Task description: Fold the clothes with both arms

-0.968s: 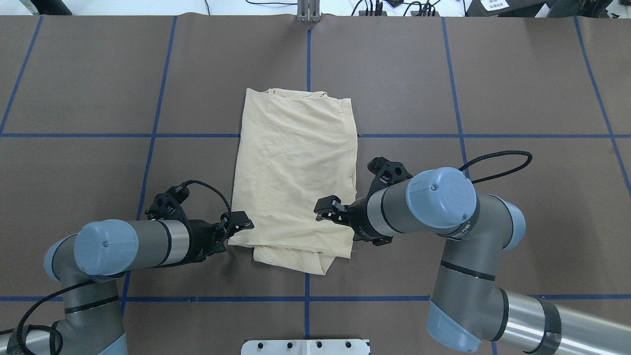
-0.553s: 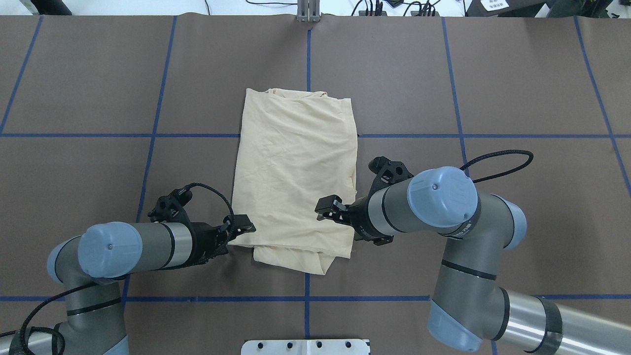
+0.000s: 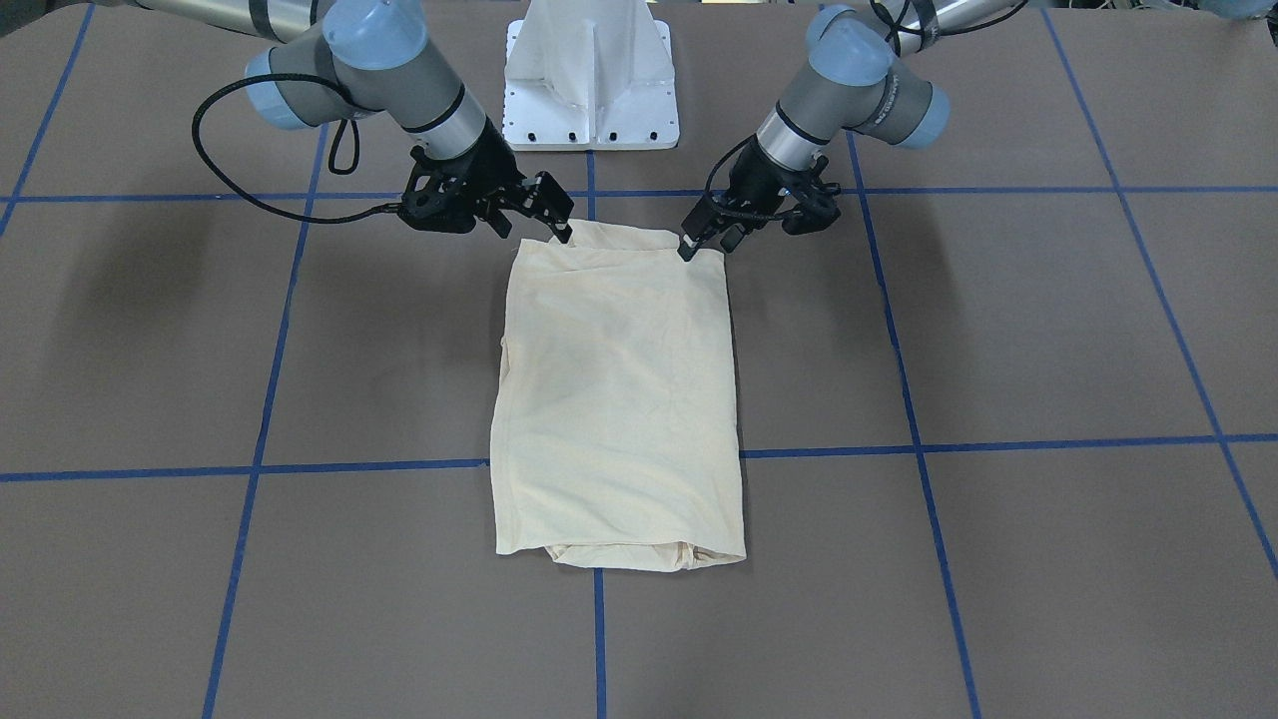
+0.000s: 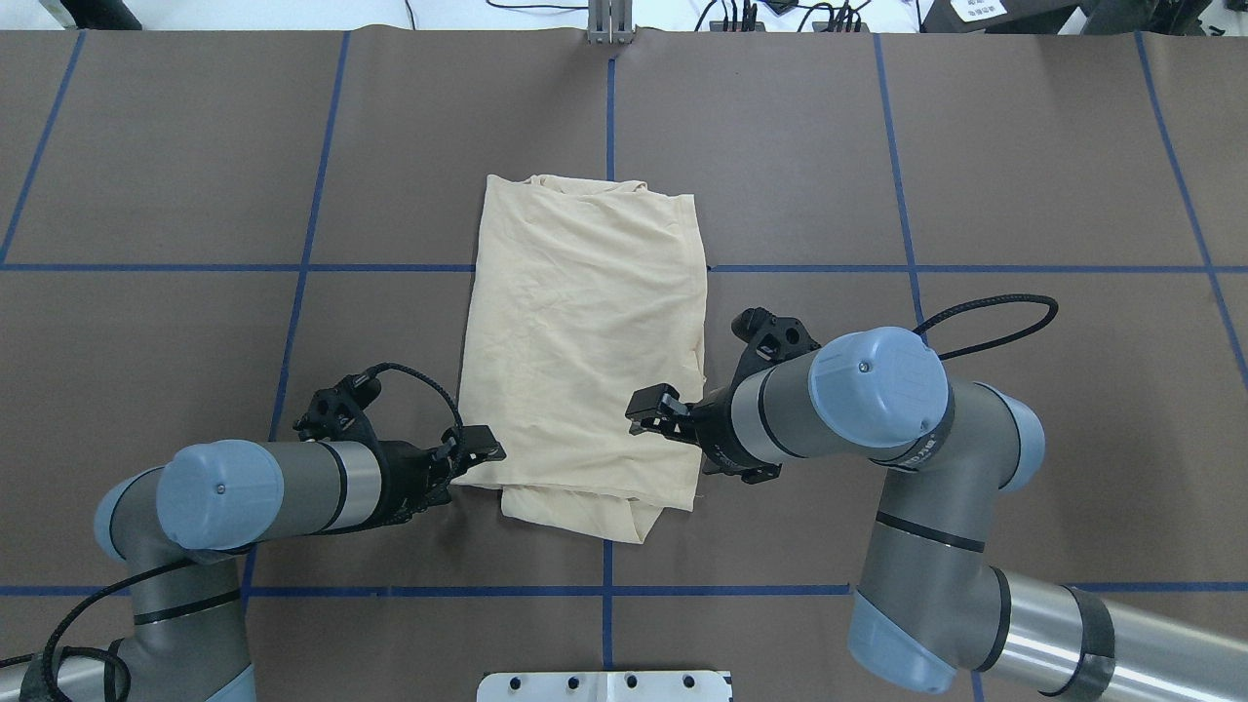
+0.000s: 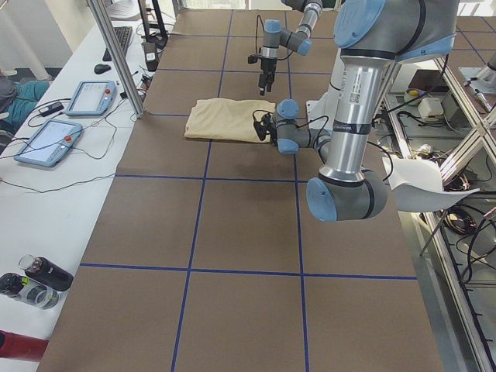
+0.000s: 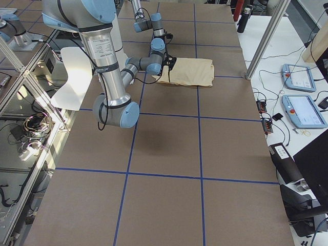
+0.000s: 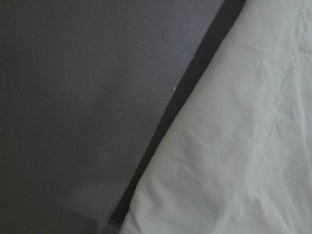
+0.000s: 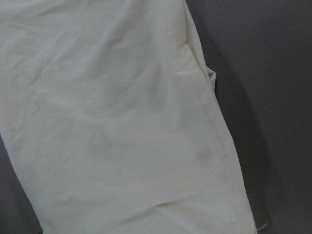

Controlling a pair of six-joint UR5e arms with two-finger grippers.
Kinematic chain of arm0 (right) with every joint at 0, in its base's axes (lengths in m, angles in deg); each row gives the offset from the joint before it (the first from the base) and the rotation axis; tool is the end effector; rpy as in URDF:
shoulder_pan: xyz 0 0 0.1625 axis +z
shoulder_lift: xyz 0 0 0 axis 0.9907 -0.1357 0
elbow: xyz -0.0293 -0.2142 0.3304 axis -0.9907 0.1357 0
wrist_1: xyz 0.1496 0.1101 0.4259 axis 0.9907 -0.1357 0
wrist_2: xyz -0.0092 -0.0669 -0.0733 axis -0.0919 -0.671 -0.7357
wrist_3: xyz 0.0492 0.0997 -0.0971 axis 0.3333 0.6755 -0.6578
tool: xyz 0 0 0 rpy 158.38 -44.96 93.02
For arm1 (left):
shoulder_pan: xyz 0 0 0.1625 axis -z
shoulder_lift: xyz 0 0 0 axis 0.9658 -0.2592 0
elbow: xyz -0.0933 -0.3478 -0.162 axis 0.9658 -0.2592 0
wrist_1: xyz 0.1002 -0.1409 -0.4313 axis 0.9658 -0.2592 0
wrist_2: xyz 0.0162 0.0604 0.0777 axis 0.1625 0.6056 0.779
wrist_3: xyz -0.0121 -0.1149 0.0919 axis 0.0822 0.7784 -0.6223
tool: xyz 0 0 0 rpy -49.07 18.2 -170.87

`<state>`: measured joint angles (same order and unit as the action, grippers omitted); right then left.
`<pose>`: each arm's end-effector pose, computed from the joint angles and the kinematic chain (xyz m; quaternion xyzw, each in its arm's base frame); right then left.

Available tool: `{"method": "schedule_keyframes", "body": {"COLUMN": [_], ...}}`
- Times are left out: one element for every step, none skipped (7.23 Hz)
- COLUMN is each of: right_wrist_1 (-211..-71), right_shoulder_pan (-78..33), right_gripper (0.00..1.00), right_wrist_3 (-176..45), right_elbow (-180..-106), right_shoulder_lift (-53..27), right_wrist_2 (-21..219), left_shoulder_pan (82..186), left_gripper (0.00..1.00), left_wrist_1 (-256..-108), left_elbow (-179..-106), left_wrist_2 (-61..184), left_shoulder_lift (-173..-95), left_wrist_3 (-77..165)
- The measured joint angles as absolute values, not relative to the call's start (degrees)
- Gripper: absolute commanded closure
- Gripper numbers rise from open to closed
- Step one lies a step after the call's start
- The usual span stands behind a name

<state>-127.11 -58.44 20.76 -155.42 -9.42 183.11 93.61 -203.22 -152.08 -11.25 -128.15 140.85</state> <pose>-0.5805 -0.3543 0.2087 -0.0714 -0.5499 0.1842 0.8115 0.5963 -0.3303 0.3106 -0.0455 0.5883 -0.2579 0.7650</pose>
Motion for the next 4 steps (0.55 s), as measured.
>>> {"method": "schedule_keyframes", "body": {"right_wrist_1": [-127.11, -127.11, -127.11, -127.11], "right_shoulder_pan": [-58.38, -58.31, -58.26, -58.23], "right_gripper": [0.0, 0.0, 0.0, 0.0], "right_wrist_3": [20.75, 20.75, 20.72, 20.7], "right_elbow": [-155.45, -155.47, -155.48, -155.48], "right_shoulder_lift": [-9.56, -9.66, -9.7, -9.72], "right_wrist_2": [183.19, 183.25, 183.3, 183.32], "left_shoulder_pan": [93.51, 93.28, 93.0, 92.88], "left_gripper": [0.05, 0.12, 0.29, 0.54], "left_wrist_1": [-203.22, -203.22, -203.2, -203.17], "left_elbow": [-152.04, -151.92, -151.77, -151.71], "left_wrist_2": [-11.25, -11.25, -11.25, -11.23], "left_shoulder_lift": [-128.17, -128.21, -128.28, -128.32], "left_wrist_3": [140.85, 140.85, 140.85, 140.85]}}
